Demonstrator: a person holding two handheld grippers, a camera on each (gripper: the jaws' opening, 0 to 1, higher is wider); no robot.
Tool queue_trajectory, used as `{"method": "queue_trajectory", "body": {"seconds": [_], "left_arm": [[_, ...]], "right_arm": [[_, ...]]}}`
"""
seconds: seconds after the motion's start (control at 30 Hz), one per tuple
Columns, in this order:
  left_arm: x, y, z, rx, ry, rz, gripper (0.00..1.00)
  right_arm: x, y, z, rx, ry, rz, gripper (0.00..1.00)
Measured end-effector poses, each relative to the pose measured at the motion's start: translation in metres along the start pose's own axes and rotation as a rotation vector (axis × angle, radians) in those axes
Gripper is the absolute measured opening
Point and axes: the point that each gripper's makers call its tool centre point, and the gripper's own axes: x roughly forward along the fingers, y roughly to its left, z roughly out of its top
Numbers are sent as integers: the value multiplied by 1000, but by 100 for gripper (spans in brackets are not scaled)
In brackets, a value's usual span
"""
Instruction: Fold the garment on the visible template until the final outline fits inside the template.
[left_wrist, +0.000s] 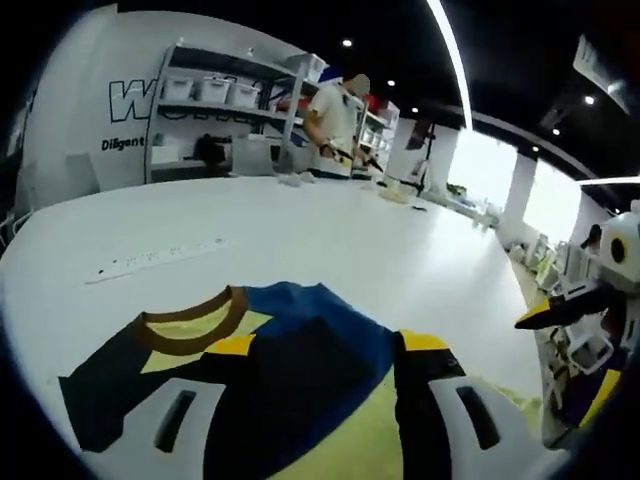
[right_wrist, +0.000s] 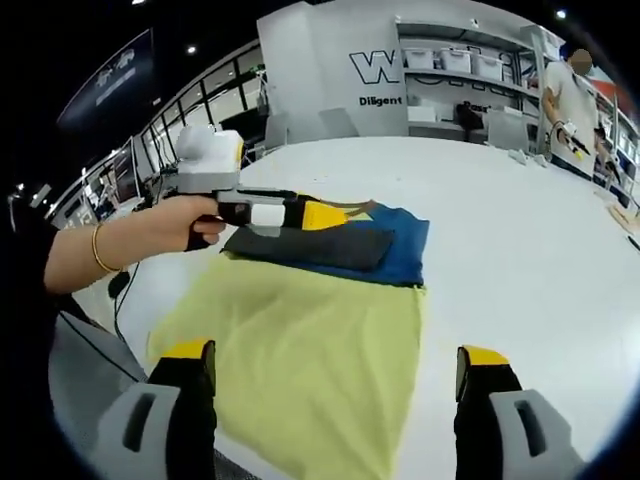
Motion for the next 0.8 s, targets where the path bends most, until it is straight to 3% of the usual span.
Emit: {"method": "queue_trajectory", "body": {"seconds": [0.1, 0.23, 0.4, 0.43, 0.6, 0.67, 0.7, 0.73, 0.77, 0.8], "left_arm": [[-11, 4, 6, 8, -3, 11, 65], [-32, 18, 13, 35, -4, 49, 65], [-59, 38, 4, 51, 49, 116, 63], [-74, 51, -3, 29, 68, 163, 64], [-99, 69, -12, 36, 74, 212, 60], [-122, 98, -31, 13, 100, 337, 57], [-127, 103, -38, 1, 124, 356, 55], [-136, 109, -39, -13, 105, 392, 53], [-148, 120, -54, -28, 152, 431, 50], [-154, 126, -59, -34, 153, 456, 46]], "right_arm": [[1, 0, 2, 7, -7, 4, 99], [2, 1, 4, 16, -9, 5, 99], [3, 2, 6, 40, -23, 0, 99], [3, 2, 6, 46, -26, -4, 99], [3, 3, 4, 49, -21, -6, 99], [5, 8, 3, 45, -14, 12, 99], [6, 9, 2, 43, -11, 15, 99], [6, 11, 2, 32, -10, 18, 99], [6, 13, 2, 24, -9, 22, 99], [7, 13, 2, 24, -6, 21, 99]]}}
